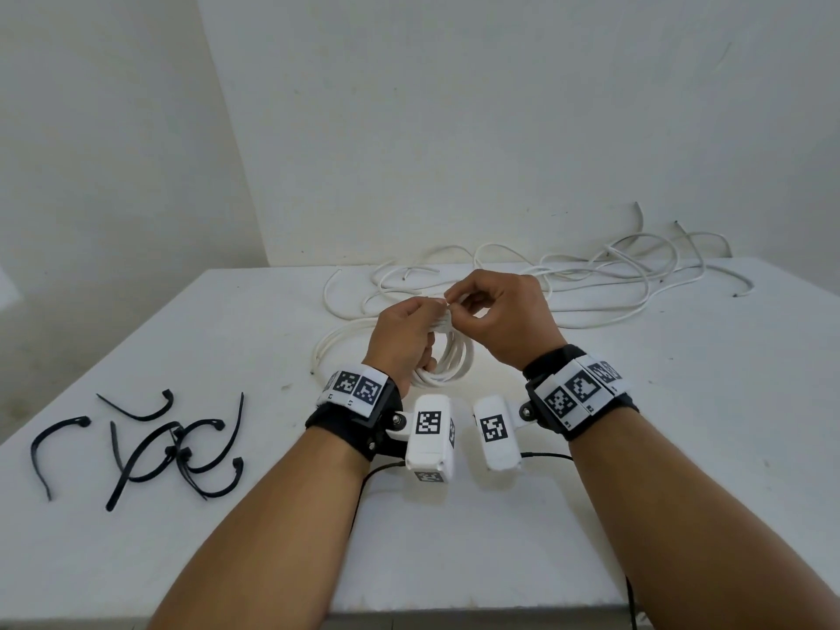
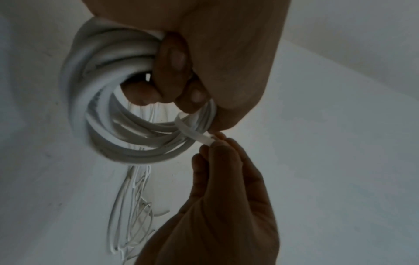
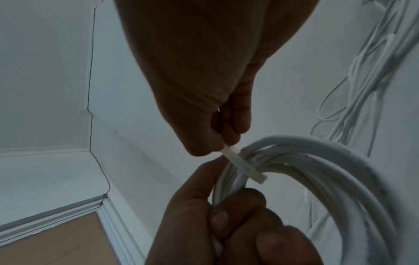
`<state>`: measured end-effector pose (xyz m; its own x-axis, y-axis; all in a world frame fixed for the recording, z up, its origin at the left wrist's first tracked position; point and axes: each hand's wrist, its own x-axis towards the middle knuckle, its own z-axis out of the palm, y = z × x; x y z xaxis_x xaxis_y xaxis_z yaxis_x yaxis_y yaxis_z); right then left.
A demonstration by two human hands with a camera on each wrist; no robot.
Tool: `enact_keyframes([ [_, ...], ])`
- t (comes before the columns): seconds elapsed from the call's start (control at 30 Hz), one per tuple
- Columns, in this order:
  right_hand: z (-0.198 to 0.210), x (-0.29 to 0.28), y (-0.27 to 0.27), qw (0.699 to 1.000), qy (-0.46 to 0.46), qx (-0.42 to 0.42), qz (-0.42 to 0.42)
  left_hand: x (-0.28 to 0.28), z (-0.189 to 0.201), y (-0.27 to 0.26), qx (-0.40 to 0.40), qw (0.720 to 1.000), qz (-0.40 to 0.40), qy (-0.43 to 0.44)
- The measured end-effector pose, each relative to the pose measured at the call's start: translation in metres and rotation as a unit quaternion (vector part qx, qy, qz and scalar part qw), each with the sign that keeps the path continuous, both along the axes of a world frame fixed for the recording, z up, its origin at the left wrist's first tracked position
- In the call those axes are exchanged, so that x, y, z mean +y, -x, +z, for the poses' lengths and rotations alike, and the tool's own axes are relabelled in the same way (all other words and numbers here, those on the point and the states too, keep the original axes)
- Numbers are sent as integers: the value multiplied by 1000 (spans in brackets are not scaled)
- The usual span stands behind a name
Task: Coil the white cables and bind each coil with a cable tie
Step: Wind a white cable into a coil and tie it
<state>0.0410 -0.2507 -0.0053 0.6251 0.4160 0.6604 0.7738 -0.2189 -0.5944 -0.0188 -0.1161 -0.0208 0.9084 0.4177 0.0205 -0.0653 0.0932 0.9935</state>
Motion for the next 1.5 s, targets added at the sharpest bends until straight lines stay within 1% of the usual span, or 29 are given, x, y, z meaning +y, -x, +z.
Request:
enact_keyframes([
  [0.07, 1, 3, 3, 1000, -13, 26, 7, 4, 1, 2, 4, 1000, -13, 19],
  [0.2, 4, 5, 3, 989, -69, 127, 41, 4, 2, 2, -12, 999, -34, 40],
  [0.27, 6, 2, 3, 973, -110, 189, 70, 4, 3, 1, -16, 998, -50, 33],
  [0.33, 8, 0, 3, 951, -143, 257, 93, 3, 4, 1, -18, 998, -54, 28],
  [0.4, 6, 3, 4, 935, -170, 295, 95, 3, 4, 1, -22, 999, -40, 26],
  [0.5, 1, 9, 5, 946, -181, 266, 40, 1, 3, -1, -34, 998, 6, 51],
  [0.6, 2, 14, 10, 944, -200, 256, 55, 1, 2, -2, -45, 994, 56, 87],
  [0.7, 2, 16, 14, 945, -193, 257, 64, 5, 1, -3, -45, 990, 87, 101],
  [0.8, -1, 18, 15, 951, -173, 249, 53, 7, -2, -4, -44, 989, 102, 99],
  [0.9, 0, 18, 15, 947, -181, 259, 54, 7, -2, -5, -47, 989, 114, 87],
  [0.97, -1, 19, 15, 946, -180, 264, 58, 8, -2, -5, -49, 988, 122, 76],
  [1.1, -2, 21, 16, 955, -156, 248, 44, 8, -1, -3, -52, 989, 134, 36],
  [1.27, 0, 20, 18, 959, -145, 239, 45, 8, 0, 0, -60, 989, 137, -5],
  [1.5, 0, 17, 15, 965, -136, 226, 15, 8, 1, 0, -74, 980, 139, -119],
])
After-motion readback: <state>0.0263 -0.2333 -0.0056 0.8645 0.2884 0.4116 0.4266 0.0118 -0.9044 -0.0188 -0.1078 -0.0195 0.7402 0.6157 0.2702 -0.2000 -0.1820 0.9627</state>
